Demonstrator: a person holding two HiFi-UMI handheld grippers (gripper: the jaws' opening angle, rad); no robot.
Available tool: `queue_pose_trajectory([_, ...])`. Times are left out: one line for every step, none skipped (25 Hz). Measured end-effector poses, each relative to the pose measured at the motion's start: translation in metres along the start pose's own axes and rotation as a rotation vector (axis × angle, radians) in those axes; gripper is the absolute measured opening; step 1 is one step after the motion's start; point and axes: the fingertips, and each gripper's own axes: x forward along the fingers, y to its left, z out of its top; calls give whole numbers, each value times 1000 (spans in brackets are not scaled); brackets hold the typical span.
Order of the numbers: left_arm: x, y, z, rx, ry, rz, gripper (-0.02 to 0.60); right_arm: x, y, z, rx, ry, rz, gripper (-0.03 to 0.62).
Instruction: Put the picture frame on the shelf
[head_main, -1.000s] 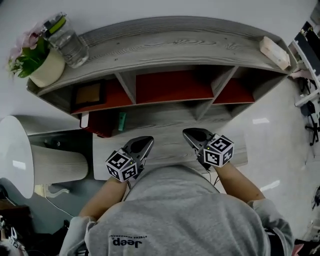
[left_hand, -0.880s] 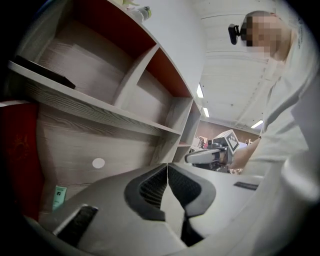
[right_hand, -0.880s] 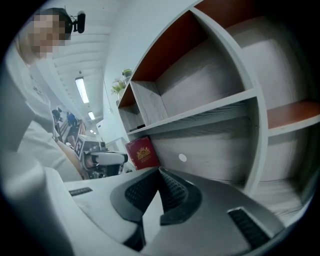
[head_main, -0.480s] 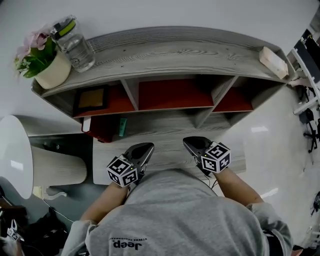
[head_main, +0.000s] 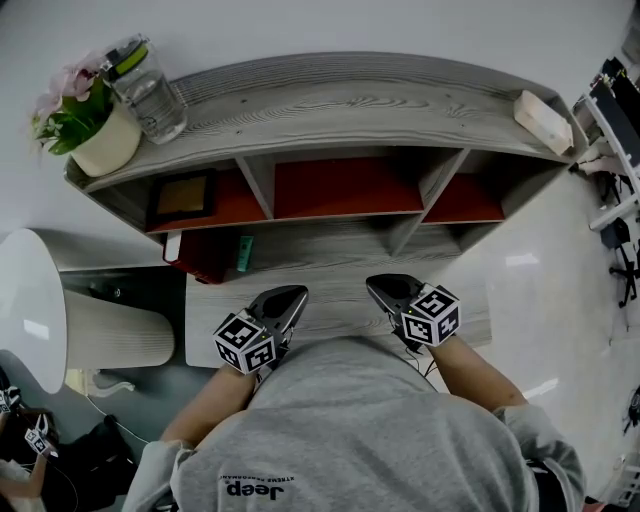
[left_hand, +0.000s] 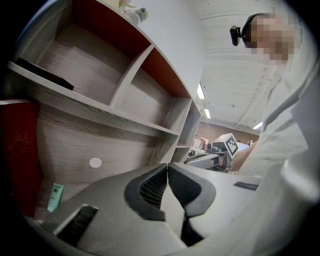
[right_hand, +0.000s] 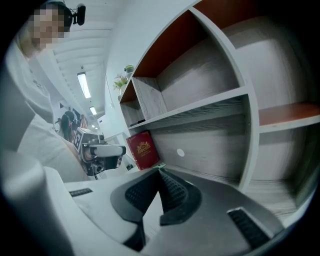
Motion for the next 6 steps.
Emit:
queue_pose_trajectory([0, -1, 0, 1, -1, 0, 14, -1, 0, 0, -2, 1, 0, 5])
queue_pose_trajectory([-1, -1, 0, 2, -2, -1, 14, -1, 1, 0, -4, 1, 1, 5])
queue_pose_trajectory([-1, -2, 0, 3, -3, -1, 14, -2, 1, 0, -6, 2, 2, 5])
queue_pose_trajectory([-2, -2, 0, 4, -3, -1, 12, -2, 2, -1, -7, 3, 3, 5])
queue_pose_trajectory([-2, -3, 0, 4, -3, -1, 14, -3, 3, -1, -8, 4, 5, 5])
queue_pose_trajectory([-3, -3, 0, 5, -3, 0, 14, -3, 3, -1, -10, 5, 6, 5])
